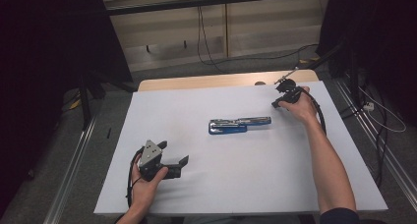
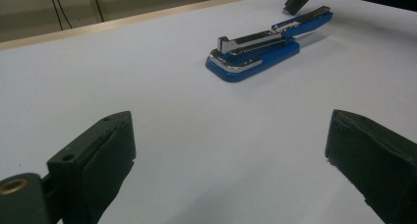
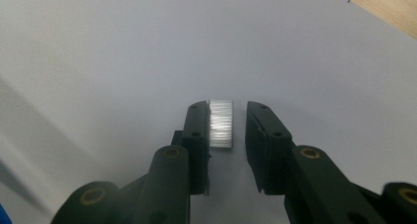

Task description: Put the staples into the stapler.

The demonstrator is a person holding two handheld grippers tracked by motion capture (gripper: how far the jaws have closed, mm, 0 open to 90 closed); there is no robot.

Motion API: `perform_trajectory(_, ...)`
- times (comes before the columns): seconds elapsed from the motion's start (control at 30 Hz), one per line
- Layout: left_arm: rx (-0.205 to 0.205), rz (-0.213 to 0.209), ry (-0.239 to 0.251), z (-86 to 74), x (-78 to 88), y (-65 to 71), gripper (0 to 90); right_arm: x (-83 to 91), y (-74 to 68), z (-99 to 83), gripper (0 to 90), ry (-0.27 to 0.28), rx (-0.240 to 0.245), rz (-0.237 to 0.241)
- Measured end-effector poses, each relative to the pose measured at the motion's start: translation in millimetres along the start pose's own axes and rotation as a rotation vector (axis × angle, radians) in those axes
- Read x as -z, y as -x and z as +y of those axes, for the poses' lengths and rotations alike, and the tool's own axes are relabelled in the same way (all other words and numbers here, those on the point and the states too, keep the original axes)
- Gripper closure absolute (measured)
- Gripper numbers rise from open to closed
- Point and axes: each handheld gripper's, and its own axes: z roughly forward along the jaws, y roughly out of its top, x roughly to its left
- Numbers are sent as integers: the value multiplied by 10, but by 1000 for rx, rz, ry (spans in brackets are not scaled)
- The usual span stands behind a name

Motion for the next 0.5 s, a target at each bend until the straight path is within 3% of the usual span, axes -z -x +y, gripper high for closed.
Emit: perform_trajectory(0.5, 3, -5, -14, -11, -16, 6, 50, -14, 21, 24, 790, -14, 5, 43)
